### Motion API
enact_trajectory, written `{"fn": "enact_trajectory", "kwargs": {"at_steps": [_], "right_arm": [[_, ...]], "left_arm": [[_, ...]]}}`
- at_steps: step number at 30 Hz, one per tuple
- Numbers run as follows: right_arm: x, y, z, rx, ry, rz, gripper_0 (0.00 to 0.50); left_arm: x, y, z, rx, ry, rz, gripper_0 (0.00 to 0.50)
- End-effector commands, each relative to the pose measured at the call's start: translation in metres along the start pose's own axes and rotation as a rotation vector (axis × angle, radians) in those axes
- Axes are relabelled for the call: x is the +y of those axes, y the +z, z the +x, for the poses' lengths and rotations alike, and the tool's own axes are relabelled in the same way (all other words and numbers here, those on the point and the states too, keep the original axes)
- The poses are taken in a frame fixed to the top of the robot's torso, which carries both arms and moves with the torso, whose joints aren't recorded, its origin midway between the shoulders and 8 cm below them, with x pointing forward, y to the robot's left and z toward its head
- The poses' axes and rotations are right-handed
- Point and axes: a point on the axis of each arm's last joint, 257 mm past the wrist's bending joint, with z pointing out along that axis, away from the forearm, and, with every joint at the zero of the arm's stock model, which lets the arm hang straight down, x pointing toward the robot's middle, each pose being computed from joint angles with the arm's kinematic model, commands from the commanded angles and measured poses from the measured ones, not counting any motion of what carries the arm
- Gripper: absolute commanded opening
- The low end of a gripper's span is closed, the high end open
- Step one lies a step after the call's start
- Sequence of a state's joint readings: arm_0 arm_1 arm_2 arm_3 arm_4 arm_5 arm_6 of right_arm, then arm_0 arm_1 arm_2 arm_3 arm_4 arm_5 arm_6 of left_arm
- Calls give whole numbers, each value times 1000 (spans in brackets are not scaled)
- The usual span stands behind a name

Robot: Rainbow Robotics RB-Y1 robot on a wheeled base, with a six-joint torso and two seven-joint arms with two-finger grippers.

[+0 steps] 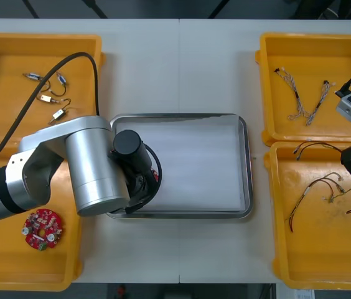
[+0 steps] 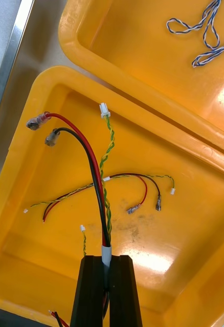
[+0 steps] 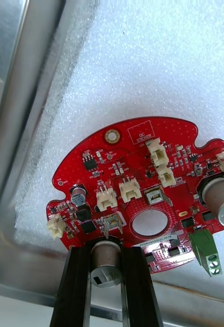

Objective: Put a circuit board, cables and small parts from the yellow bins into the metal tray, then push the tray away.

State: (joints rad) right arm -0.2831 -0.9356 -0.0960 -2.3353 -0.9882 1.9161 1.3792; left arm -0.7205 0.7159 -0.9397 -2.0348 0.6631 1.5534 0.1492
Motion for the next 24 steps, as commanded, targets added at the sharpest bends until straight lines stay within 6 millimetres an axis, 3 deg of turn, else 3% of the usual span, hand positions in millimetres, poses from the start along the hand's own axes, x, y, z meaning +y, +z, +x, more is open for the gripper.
{"fn": "enact_trajectory", "kwargs": {"at_steps": [1, 2, 5, 7, 8, 9, 13, 18, 20, 22, 24], "right_arm": [[-13, -18, -10, -38, -17, 50, 0], [-13, -18, -10, -38, -17, 50, 0], [-13, -18, -10, -38, -17, 50, 0], [-13, -18, -10, -38, -17, 50, 0], [-13, -18, -10, -38, -17, 50, 0], [-13, -18, -10, -38, -17, 50, 0], [-13, -18, -10, -38, -17, 50, 0], [-13, -18, -10, -38, -17, 50, 0], [-13, -18, -10, -38, -17, 50, 0], [-13, -18, -10, -38, -17, 50, 0], [-13, -18, -10, -38, -17, 50, 0]], "left_arm": [[-18, -4, -2, -28, 8, 31, 16], [-17, -3, -2, -27, 6, 27, 22], [-15, -2, -3, -30, 8, 24, 101], [-17, -3, -4, -32, 4, 32, 195], [-17, -3, -4, -32, 4, 32, 195], [-18, -3, -4, -31, 4, 38, 291], [-24, -7, -8, -40, 9, 52, 382], [-31, -21, -12, -43, 19, 73, 437], [-33, -32, -17, -36, 16, 82, 449], [-40, -57, -26, -21, 19, 110, 477], [-42, -65, -30, -17, 17, 118, 484]]}}
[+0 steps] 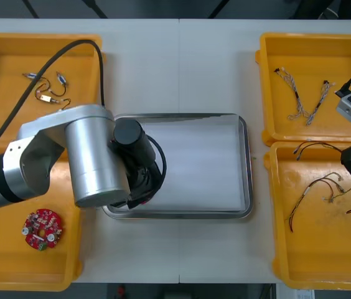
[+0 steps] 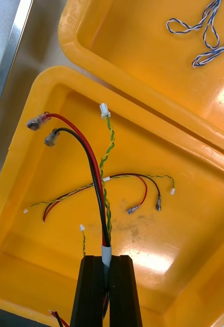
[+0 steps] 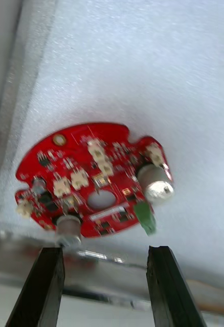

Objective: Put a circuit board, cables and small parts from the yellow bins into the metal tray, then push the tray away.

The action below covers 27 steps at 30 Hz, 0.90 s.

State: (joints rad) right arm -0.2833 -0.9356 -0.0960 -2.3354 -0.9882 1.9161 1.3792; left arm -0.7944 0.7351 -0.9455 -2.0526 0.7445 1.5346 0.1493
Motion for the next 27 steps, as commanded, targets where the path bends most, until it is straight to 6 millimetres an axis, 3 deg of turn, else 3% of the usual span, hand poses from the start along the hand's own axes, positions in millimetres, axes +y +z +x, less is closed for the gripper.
{"fn": "enact_trajectory", "kwargs": {"at_steps": [1, 7, 16, 21, 27], "right_arm": [[-13, -18, -10, -38, -17, 50, 0], [-6, -10, -2, -12, -19, 30, 0], [17, -10, -23, -35, -146, 45, 0], [41, -10, -35, -40, -253, 37, 0], [78, -6, -47, -31, -407, 9, 0]], "left_arm": [[-25, -62, -36, -31, -21, 93, 498], [-23, -105, -66, -22, -13, 128, 500], [8, -160, -126, -3, -56, 141, 500], [24, -180, -160, 5, -135, 152, 500], [44, -186, -206, -12, -230, 137, 500]]}}
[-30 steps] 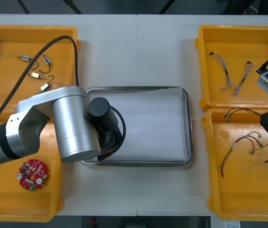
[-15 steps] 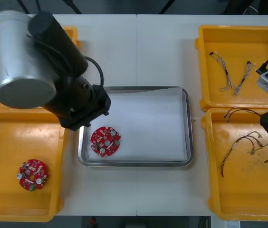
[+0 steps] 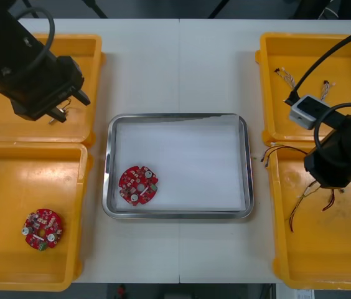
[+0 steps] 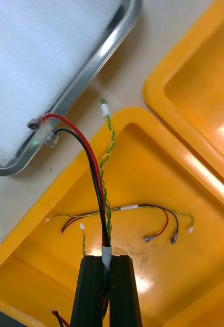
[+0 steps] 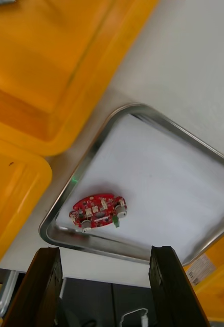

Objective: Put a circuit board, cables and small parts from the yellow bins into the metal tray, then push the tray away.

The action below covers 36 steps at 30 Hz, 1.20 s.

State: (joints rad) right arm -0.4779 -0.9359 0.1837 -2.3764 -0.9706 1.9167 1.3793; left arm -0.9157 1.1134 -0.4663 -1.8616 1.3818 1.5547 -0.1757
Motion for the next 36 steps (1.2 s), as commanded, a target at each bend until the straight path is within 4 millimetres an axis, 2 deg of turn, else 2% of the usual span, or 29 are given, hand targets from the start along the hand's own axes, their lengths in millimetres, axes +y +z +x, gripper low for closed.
{"fn": "enact_trajectory", "kwargs": {"at_steps": [1, 7, 10, 16, 20, 24, 30, 36], "right_arm": [[18, -9, -23, -22, -163, 25, 0], [53, -2, -48, -27, -316, -17, 0], [71, 6, -65, -32, -449, -46, 0], [99, 24, -93, -58, -629, -113, 0], [113, 39, -109, -92, -746, -129, 0], [125, 58, -116, -108, -814, -150, 0], [139, 89, -111, -81, -846, -196, 0], [149, 111, -113, -79, -863, -176, 0]], "left_arm": [[-4, -37, -51, -91, -77, 21, 500], [15, -48, -102, -173, -191, -2, 500], [25, -57, -132, -213, -269, -6, 500], [39, -66, -175, -272, -384, -14, 500], [46, -65, -201, -320, -444, -26, 500], [51, -60, -221, -360, -486, -23, 500], [48, -46, -243, -409, -516, -14, 500], [47, -33, -261, -458, -535, -16, 500]]}}
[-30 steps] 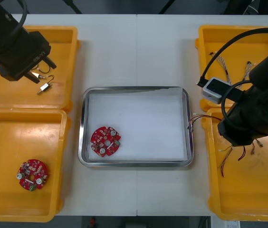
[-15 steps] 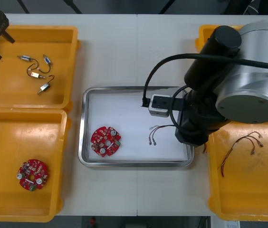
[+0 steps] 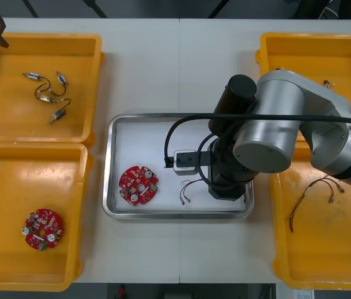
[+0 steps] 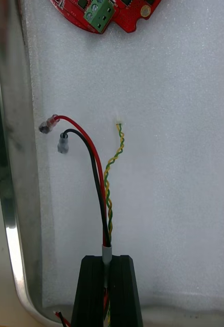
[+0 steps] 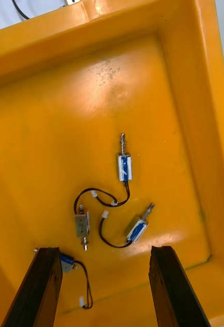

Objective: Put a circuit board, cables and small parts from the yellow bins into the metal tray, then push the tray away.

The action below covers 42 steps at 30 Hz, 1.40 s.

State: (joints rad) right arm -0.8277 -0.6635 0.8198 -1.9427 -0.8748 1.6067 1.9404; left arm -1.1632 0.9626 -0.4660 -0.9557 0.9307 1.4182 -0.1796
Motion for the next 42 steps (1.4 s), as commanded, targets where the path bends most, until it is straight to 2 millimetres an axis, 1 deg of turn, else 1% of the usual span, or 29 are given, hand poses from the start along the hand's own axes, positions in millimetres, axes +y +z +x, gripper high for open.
{"fn": "enact_trajectory", "kwargs": {"at_steps": [1, 4, 7, 11, 15, 17, 20, 21, 23, 24, 25, 26, 27, 28, 30, 33, 40, 42], "right_arm": [[-1, 9, -25, -22, -70, 29, 0], [2, 17, -32, -34, -67, 21, 0], [4, 20, -37, -37, -67, 18, 0], [4, 25, -42, -37, -80, 39, 0], [2, 34, -45, -42, -82, 64, 0], [1, 37, -45, -46, -71, 64, 0], [-1, 38, -44, -47, -62, 66, 9], [-1, 38, -45, -48, -60, 67, 20], [-1, 38, -44, -47, -56, 66, 77], [-1, 39, -44, -46, -52, 66, 162], [0, 39, -43, -45, -48, 65, 290], [0, 40, -43, -45, -45, 65, 349], [-1, 40, -43, -44, -41, 68, 458], [-2, 39, -41, -40, -35, 70, 500], [-2, 39, -39, -33, -29, 71, 500], [-3, 33, -37, -22, -2, 85, 500], [-10, -2, -39, -27, 112, 104, 500], [-15, -15, -36, -33, 174, 103, 500]], "left_arm": [[-46, -13, 2, -36, 85, 91, 500], [-50, -4, -3, -66, 83, 99, 500], [-52, 7, -11, -101, 85, 104, 500], [-55, 21, -15, -143, 101, 119, 500], [-57, 39, -16, -188, 150, 128, 500], [-59, 47, -12, -199, 170, 134, 500], [-58, 56, -9, -210, 187, 137, 500], [-58, 59, -8, -214, 192, 138, 500], [-58, 62, -7, -220, 201, 139, 500], [-57, 64, -6, -224, 212, 133, 500], [-55, 66, -6, -229, 220, 125, 500], [-54, 68, -7, -230, 221, 122, 500], [-54, 70, -7, -234, 227, 125, 500], [-54, 73, -7, -241, 236, 129, 500], [-54, 78, -5, -253, 254, 133, 500], [-55, 85, -5, -268, 273, 145, 500], [-51, 93, -3, -279, 300, 131, 500], [-49, 97, -1, -282, 315, 128, 500]]}}
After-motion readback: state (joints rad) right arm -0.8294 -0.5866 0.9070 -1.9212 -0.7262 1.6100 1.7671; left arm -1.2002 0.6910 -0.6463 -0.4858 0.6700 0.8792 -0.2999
